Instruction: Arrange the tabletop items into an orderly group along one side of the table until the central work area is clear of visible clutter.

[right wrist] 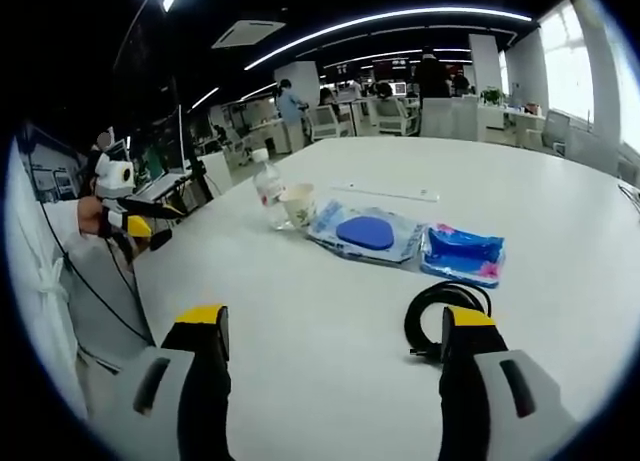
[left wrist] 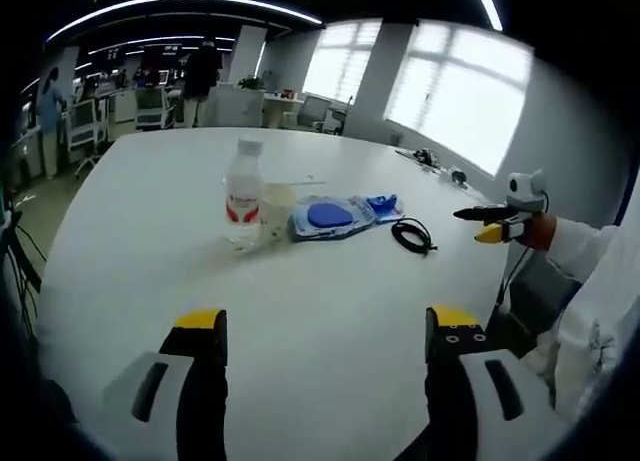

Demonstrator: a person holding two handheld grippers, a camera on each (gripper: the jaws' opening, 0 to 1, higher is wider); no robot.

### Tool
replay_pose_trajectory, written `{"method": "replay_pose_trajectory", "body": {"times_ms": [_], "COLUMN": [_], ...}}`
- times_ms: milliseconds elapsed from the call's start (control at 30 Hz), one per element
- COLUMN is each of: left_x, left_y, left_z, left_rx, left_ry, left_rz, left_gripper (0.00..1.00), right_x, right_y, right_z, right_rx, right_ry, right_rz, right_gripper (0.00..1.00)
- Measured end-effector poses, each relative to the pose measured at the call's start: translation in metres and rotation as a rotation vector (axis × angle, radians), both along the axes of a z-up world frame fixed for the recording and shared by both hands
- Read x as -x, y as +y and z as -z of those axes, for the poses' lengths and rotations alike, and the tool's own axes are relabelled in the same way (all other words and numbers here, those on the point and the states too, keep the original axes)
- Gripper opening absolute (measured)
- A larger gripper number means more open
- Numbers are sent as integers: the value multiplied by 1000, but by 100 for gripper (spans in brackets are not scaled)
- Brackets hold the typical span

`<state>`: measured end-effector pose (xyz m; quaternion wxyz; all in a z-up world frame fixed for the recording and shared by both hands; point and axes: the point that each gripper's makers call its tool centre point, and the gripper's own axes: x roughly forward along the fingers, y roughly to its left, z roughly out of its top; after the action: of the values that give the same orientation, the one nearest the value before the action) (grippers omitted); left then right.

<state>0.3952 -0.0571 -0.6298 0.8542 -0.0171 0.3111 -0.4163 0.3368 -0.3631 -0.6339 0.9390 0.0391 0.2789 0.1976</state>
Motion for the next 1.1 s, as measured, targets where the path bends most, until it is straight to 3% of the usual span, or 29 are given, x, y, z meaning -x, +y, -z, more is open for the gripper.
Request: {"method": "replay_pose_trajectory", "body": {"times_ms": [1100], "left_x": [-1], "left_y": [-7], "left_z": [0], "left_rx": [30], "left_ry": [-4], "left_rz": [4], "left_gripper": [82], "right_x": [5], "right_y": [1], "right_z": [-2], "right_rx": [28], "right_ry": [21], "right_rz": [-19], "right_gripper": [87]}}
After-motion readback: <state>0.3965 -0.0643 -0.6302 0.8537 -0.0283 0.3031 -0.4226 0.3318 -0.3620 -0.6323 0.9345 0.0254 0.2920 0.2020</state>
